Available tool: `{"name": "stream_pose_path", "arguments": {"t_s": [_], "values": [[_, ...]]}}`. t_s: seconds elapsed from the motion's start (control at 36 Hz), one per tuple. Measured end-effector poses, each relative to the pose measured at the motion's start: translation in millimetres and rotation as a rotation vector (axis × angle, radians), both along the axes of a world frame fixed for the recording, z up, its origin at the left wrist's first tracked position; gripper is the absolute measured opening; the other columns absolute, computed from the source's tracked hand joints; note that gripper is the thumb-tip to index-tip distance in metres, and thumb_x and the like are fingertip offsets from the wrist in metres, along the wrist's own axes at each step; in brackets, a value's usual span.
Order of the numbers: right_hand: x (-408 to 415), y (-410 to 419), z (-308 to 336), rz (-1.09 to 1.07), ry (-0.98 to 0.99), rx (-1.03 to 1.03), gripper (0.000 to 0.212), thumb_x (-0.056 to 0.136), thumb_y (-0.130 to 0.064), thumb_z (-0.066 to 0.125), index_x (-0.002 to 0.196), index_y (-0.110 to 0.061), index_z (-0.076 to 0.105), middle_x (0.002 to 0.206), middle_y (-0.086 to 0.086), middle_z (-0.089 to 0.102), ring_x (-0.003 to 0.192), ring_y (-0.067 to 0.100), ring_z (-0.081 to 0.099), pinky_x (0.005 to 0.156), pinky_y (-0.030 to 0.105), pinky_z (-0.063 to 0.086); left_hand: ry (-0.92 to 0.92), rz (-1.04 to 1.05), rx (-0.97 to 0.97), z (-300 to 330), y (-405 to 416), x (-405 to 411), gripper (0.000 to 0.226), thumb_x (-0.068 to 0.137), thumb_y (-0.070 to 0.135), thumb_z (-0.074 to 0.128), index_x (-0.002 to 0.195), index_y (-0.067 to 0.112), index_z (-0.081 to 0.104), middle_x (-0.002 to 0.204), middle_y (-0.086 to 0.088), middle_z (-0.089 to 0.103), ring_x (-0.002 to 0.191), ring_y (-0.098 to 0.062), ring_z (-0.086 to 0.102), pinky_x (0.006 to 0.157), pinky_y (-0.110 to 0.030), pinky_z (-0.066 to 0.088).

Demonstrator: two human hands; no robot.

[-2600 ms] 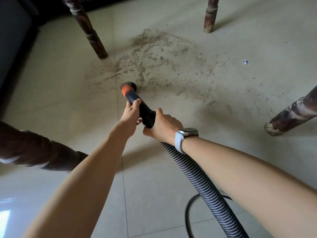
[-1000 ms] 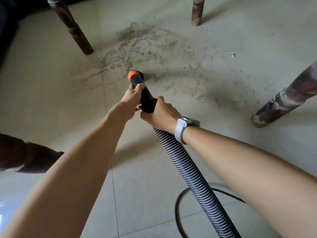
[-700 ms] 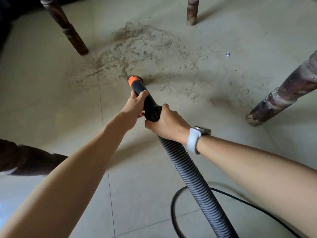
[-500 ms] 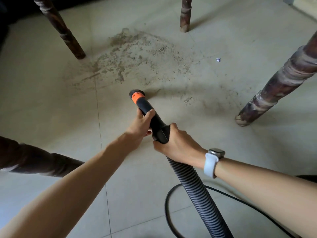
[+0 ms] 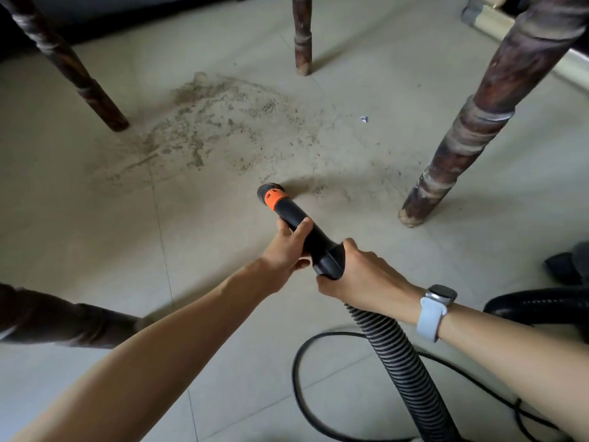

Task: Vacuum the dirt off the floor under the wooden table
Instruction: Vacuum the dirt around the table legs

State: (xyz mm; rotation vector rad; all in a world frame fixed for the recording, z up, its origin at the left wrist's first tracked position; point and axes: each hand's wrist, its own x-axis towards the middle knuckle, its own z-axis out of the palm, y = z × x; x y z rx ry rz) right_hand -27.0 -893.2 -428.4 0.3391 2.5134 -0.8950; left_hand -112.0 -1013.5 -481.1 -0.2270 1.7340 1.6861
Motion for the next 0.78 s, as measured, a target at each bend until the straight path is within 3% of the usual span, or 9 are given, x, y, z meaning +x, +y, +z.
{"name": "stream_pose_path", "arguments": {"t_s": [0.11,0.25,0.42,0.78], "values": [[0,-8,-18,-0.055,0.034,-0.021,0.042,0.08,-0.046,0.06,0.1,-0.016,0.039,0.08,-0.001,0.06,0.07,0.021,0.063,0.063,0.034,0.052,0.063,-0.05,-0.078,-6,-3,-6,0.047,0.099,0.035,0.043,0.141,0.027,0.024,0.109,-0.004,0.057,0.092,-0.022,0.06,0.088,-0.041,0.045],[-10,-16,-34,-0.036,0.079,-0.02,0.04,0.082,-0.043,0.059,0.099,-0.014,0.038,0.077,0.002,0.062,0.065,0.024,0.063,0.061,0.038,0.052,0.104,-0.062,-0.132,-15,-11,-16,0.046,0.1,0.035,0.04,0.142,0.025,0.024,0.1,0.001,0.056,0.078,-0.012,0.057,0.08,-0.035,0.041],[-29,-9,-47,0.012,0.1,-0.017,0.039,0.083,-0.041,0.06,0.099,-0.013,0.037,0.076,0.002,0.061,0.064,0.024,0.062,0.056,0.034,0.047,0.134,-0.02,-0.151,-20,-7,-28,0.048,0.101,0.034,0.039,0.144,0.027,0.019,0.127,-0.006,0.051,0.102,-0.022,0.053,0.078,-0.035,0.041],[-96,-28,-64,0.039,0.101,-0.155,0.041,0.083,-0.039,0.062,0.102,-0.011,0.038,0.082,0.004,0.061,0.072,0.028,0.064,0.064,0.041,0.052,0.178,0.119,-0.136,-29,-26,-85,0.044,0.101,0.033,0.041,0.141,0.027,0.023,0.137,-0.006,0.046,0.122,-0.029,0.05,0.083,-0.039,0.042]]}}
